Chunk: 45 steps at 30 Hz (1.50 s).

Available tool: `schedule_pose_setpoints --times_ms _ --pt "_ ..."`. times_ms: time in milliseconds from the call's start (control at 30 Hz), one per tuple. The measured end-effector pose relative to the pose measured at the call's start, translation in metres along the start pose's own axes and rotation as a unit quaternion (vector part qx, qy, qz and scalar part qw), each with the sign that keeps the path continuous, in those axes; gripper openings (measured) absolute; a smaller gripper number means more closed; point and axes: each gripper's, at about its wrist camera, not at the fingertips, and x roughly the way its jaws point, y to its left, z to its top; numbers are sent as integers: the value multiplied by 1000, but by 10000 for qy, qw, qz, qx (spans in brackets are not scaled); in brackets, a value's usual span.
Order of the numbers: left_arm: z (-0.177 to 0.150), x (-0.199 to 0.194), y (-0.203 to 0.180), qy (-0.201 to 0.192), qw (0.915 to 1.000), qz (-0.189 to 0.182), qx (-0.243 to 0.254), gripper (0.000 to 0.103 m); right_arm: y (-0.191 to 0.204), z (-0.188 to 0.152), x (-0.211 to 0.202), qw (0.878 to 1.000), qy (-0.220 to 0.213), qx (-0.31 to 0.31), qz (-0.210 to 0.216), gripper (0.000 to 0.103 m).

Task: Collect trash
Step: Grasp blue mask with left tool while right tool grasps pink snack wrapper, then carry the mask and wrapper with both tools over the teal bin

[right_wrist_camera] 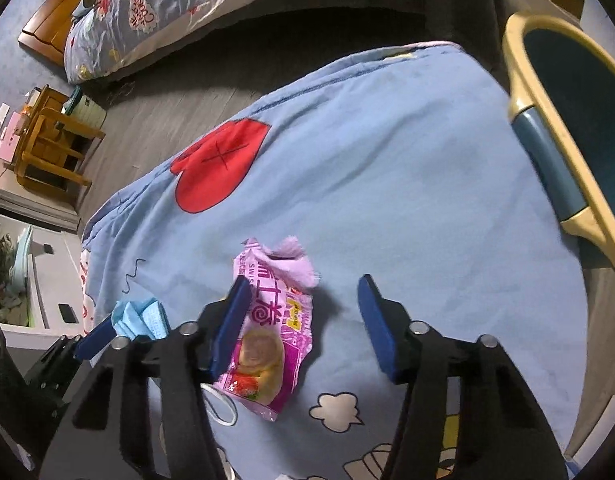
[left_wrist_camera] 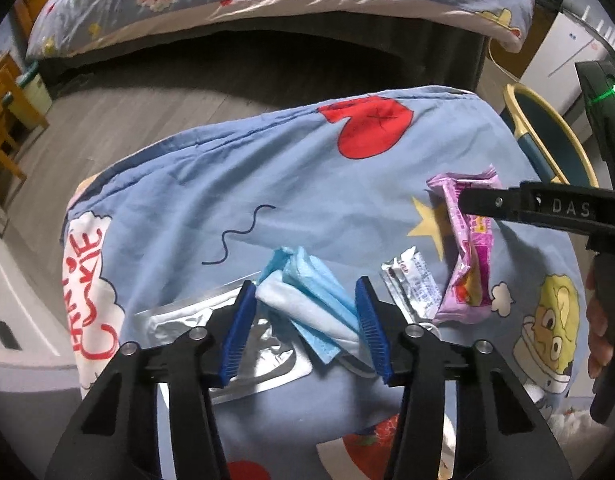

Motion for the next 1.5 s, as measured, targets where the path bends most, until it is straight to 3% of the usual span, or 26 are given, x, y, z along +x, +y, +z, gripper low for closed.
schedule_pose_setpoints --times_ms 33,133,200,367,567,1033,1500 --pt "0 1 1 10 10000 -3 -21 47 1 0 1 10000 19 -30 4 53" --pt "2 0 2 30 10000 18 -47 41 5 -1 3 9999 65 -108 28 36" --pt "2 -2 1 7 10000 42 -8 36 7 -2 3 9997 99 -190 72 15" --pt "4 -6 -1 -17 9999 79 62 30 9 -1 -3 9996 20 -272 115 6" --pt "12 -26 -2 -328 9991 221 181 28 14 6 -28 9989 -299 -293 209 5" --pt "31 -69 -11 -1111 9929 234 364 28 37 24 -98 9863 -1298 -1017 -105 4" --pt "42 -87 -33 -1414 9884 171 529 28 9 33 -137 9819 -1701 -827 36 4"
